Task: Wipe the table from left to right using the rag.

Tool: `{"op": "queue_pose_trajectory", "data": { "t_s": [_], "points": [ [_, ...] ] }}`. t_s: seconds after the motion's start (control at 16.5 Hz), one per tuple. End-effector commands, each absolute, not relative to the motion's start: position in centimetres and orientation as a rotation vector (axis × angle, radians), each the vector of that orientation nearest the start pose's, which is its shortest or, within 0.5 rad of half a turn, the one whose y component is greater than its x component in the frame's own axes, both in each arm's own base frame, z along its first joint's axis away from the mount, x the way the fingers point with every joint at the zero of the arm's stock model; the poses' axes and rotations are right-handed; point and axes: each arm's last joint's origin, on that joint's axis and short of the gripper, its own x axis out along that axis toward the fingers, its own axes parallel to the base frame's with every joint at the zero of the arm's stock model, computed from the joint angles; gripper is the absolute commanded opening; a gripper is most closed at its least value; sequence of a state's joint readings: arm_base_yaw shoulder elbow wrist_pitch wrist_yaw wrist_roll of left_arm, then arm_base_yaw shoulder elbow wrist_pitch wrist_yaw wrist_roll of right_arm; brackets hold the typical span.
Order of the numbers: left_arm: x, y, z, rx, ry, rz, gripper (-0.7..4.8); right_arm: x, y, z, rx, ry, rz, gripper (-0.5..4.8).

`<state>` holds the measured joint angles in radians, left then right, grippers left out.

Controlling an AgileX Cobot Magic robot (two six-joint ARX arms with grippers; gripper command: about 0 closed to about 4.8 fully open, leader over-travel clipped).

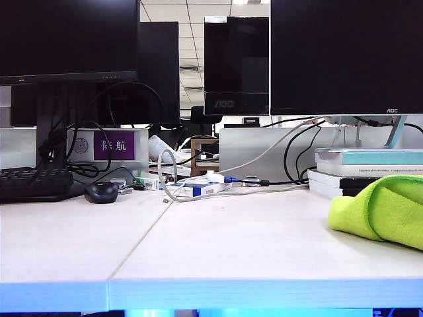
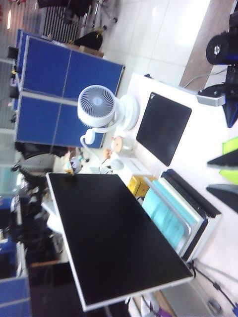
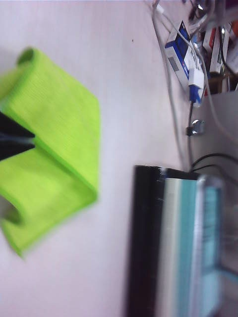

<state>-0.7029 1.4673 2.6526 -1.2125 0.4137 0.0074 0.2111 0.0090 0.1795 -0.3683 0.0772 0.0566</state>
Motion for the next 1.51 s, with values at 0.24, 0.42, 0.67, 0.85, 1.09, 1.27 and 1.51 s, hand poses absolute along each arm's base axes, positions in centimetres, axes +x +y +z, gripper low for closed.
{"op": "queue_pose_trajectory", "data": {
  "t_s": [0.24, 0.42, 0.67, 0.85, 1.09, 1.27, 1.51],
  "points": [
    [3.0, -3.3, 61.4, 0.002, -0.038, -0.909, 0.51, 8.2, 1.8, 17.7, 0.218, 0.263, 0.203, -0.05],
    [-0.2, 0.5, 61.2, -0.038, -0.144, -0.613, 0.51, 8.2, 1.8, 17.7, 0.218, 0.263, 0.203, -0.05],
    [-1.3, 1.8, 58.7, -0.092, -0.307, -0.51, 0.52, 8.2, 1.8, 17.7, 0.218, 0.263, 0.203, -0.05],
    [1.2, -0.1, 52.4, -0.039, -0.191, -0.46, 0.51, 8.2, 1.8, 17.7, 0.218, 0.262, 0.203, -0.05],
    [4.2, -2.6, 45.9, 0.015, -0.085, -0.447, 0.51, 8.2, 1.8, 17.7, 0.218, 0.262, 0.203, -0.05],
    [5.7, -2.9, 39.3, 0.04, -0.01, -0.354, 0.51, 8.2, 1.8, 17.7, 0.218, 0.262, 0.203, -0.05],
    [5.3, -1.7, 32.6, 0.027, 0.037, -0.235, 0.51, 8.2, 1.8, 17.7, 0.218, 0.262, 0.203, -0.05]
  ]
}}
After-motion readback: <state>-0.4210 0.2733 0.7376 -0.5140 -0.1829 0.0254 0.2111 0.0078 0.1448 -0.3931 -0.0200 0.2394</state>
